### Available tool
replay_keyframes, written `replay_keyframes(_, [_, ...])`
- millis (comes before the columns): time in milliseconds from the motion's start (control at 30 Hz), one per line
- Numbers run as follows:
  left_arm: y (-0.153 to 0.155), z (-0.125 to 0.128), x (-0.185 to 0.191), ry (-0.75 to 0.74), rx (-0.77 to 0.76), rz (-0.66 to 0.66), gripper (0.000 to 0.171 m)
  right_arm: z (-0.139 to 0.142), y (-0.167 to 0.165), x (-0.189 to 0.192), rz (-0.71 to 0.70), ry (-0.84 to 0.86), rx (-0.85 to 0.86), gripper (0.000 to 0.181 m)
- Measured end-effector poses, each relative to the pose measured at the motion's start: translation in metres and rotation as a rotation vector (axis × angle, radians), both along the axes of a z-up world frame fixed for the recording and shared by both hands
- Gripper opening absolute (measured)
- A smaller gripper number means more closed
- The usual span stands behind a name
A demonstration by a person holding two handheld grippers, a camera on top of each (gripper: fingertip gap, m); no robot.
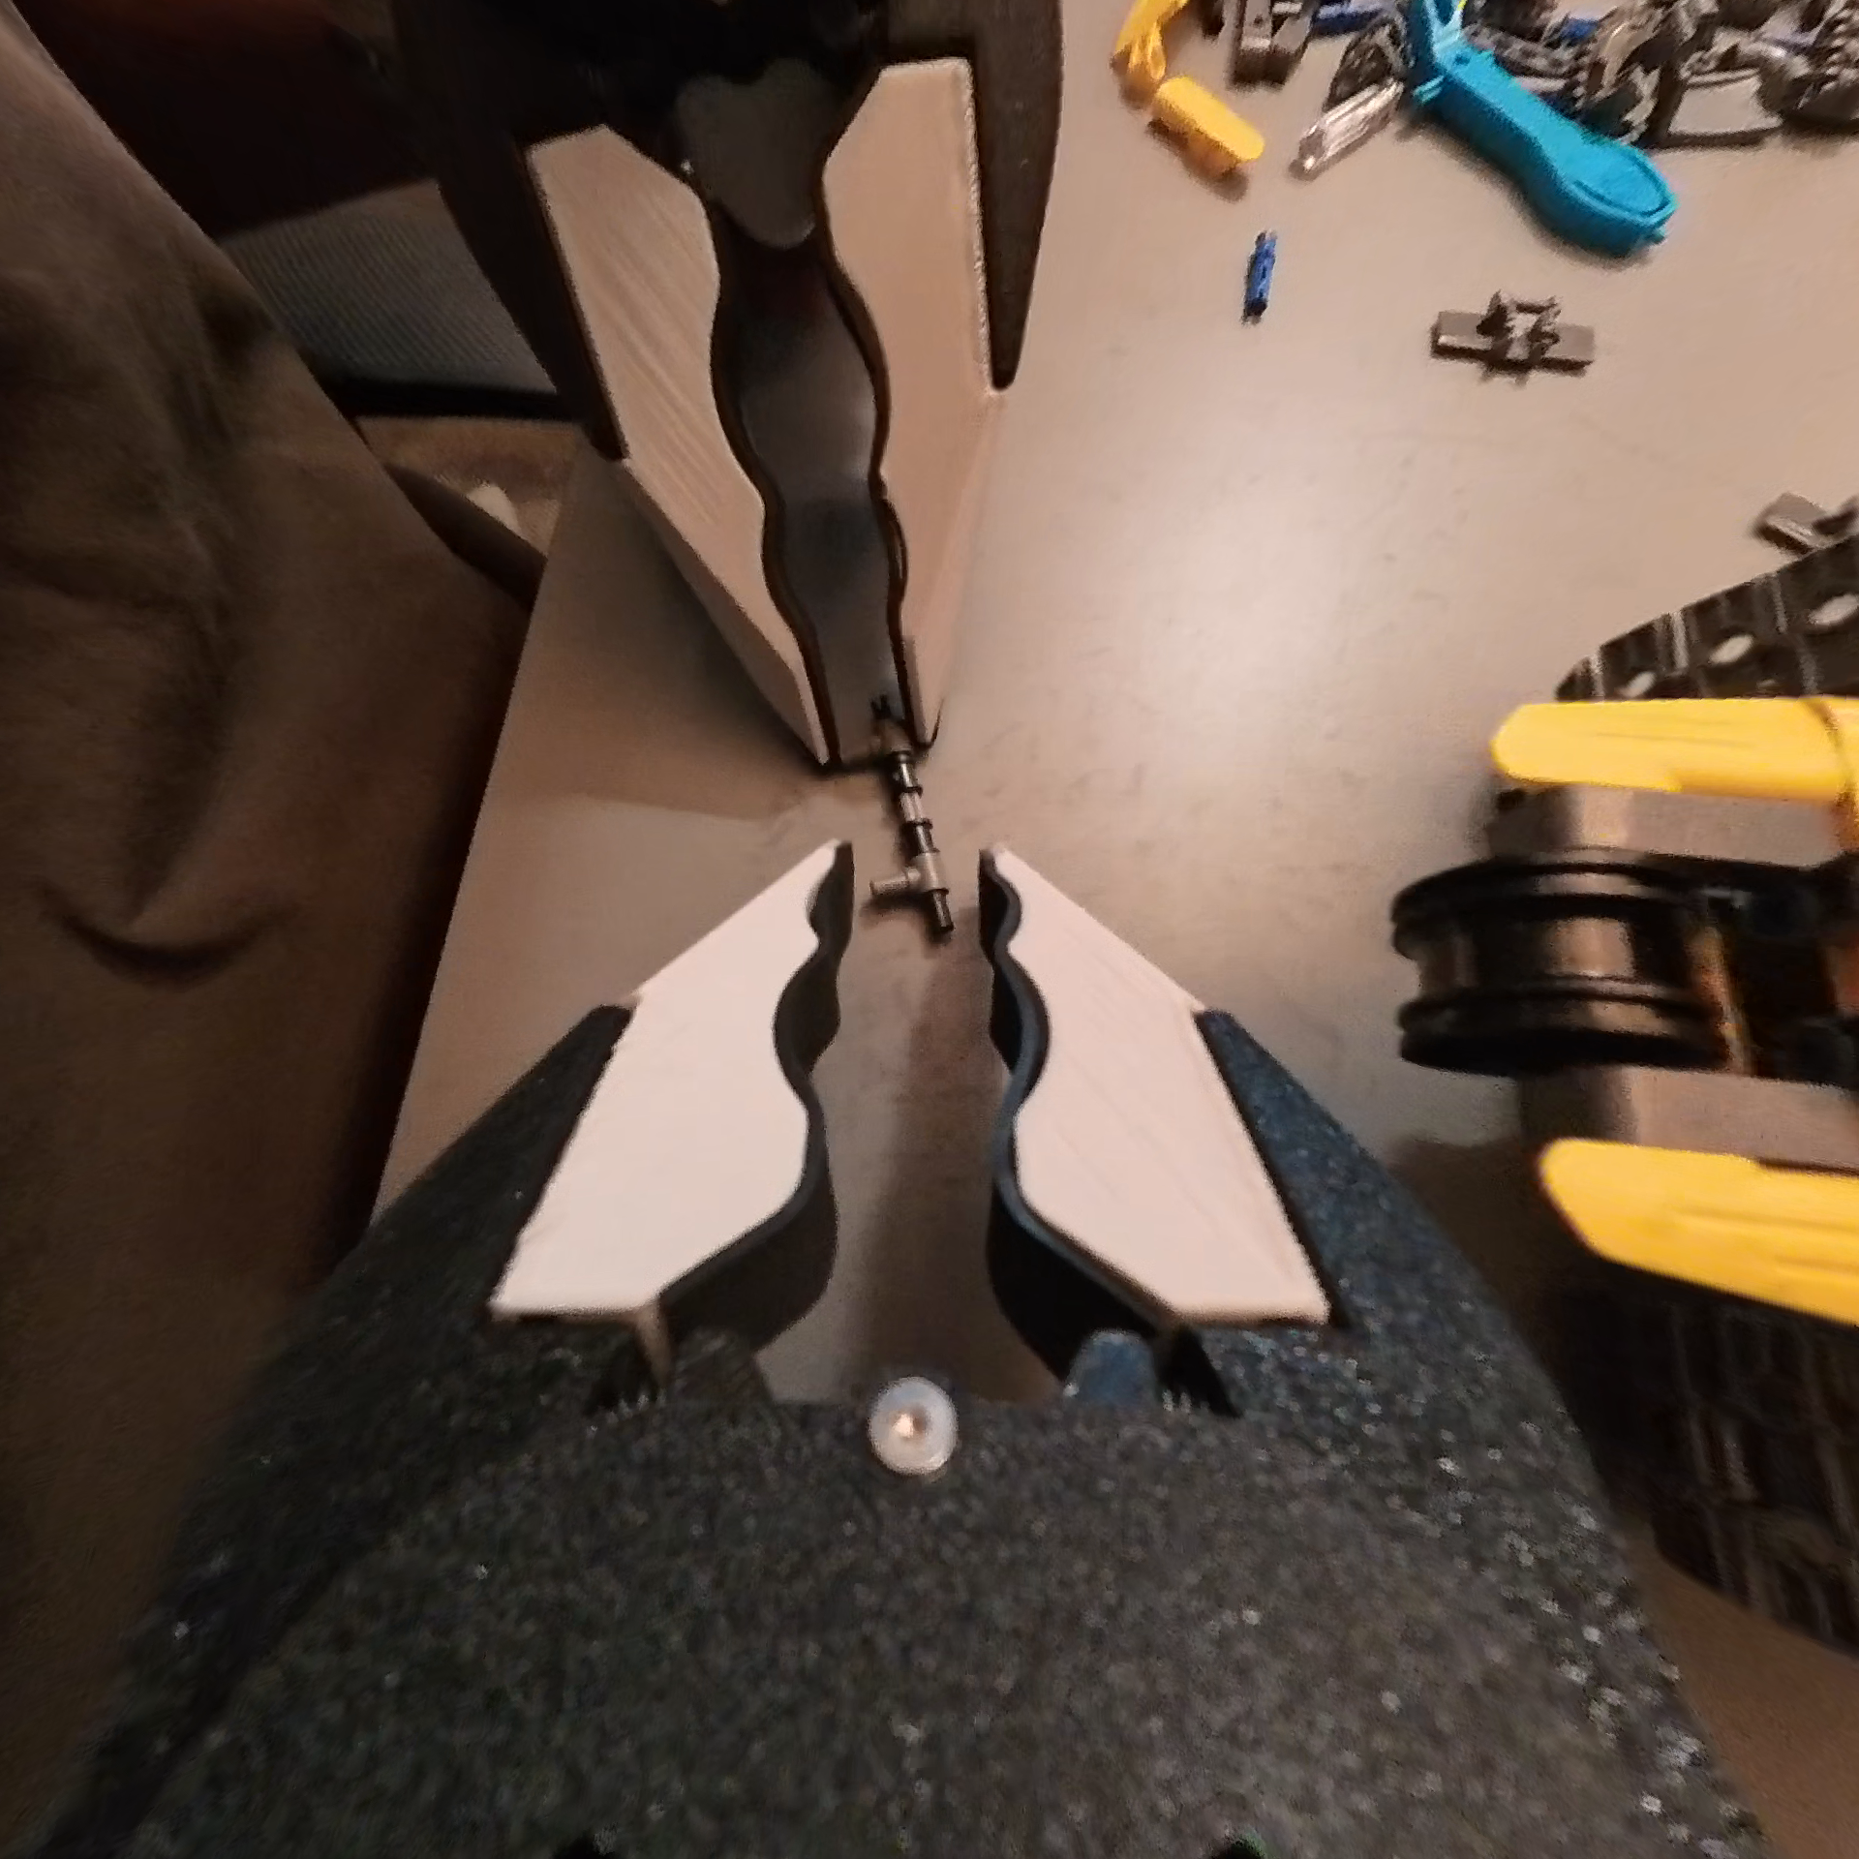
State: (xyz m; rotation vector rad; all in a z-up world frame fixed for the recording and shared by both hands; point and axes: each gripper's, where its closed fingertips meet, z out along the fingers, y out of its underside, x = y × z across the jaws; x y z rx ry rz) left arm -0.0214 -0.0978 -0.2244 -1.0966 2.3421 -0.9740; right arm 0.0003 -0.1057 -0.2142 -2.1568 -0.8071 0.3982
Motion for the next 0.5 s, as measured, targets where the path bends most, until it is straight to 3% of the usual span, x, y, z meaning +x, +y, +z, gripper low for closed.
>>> replay_keyframes(133, [0.000,0.000,0.000,0.013,-0.015,-0.002,0.014,-0.007,0.001,-0.002,0.003,-0.039,-0.023,0.019])
replay_keyframes(267, [-0.004,0.007,0.002,-0.014,-0.057,-0.004,0.025,-0.006,0.001,-0.005,0.010,-0.023,-0.030,0.013])
replay_keyframes(400, [-0.007,0.016,0.011,-0.022,-0.139,0.038,0.022,-0.005,0.003,-0.004,0.003,-0.008,-0.032,0.011])
replay_keyframes(500, [-0.002,0.007,0.015,0.037,-0.127,0.080,0.021,-0.005,0.005,-0.006,0.005,-0.004,-0.036,0.011])
